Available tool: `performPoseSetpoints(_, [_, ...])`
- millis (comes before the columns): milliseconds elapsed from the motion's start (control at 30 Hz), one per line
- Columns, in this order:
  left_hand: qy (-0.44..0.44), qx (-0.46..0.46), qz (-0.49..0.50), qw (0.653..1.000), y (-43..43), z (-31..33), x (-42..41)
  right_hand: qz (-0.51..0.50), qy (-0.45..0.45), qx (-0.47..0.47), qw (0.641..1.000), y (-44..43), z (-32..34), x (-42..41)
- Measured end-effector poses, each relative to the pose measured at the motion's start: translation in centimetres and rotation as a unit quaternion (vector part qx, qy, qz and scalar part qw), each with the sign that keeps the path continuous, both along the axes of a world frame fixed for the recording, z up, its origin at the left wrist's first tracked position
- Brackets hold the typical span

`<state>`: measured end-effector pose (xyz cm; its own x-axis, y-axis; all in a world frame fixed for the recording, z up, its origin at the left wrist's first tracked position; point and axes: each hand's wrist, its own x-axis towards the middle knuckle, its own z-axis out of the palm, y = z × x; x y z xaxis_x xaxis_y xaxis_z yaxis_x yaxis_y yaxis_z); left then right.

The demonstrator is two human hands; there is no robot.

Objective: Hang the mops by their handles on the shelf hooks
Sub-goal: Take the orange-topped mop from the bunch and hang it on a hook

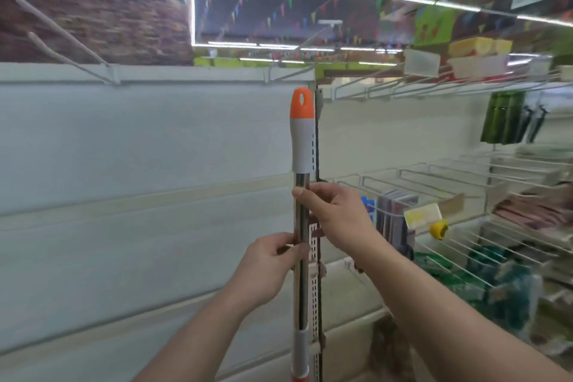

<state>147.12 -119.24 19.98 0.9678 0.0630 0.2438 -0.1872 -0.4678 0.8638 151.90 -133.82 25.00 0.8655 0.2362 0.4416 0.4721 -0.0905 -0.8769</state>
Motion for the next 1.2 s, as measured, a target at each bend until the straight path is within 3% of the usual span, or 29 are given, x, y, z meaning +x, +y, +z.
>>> performPoseSetpoints(133, [-0.006,0.004,0.031,0.999,-2.5,2.2,0.5,0.039,-0.021,-0.016,0.999,-1.9,1.8,1.8])
performPoseSetpoints(367, [-0.019,0.000,0.058,0.998,-4.8,3.9,1.8,0.020,-0.044,-0.022,0.999,-3.2,3.4,4.2])
performPoseSetpoints(767, [-0.038,-0.029,0.076,0.996,-5.0,4.4,2.7,0.046,-0.076,-0.013,0.996,-3.2,4.3,5.4])
performPoseSetpoints(1200, [-0.057,0.005,0.079,0.995,-4.0,3.9,3.6,0.054,-0.073,0.025,0.996,-3.3,4.1,5.8])
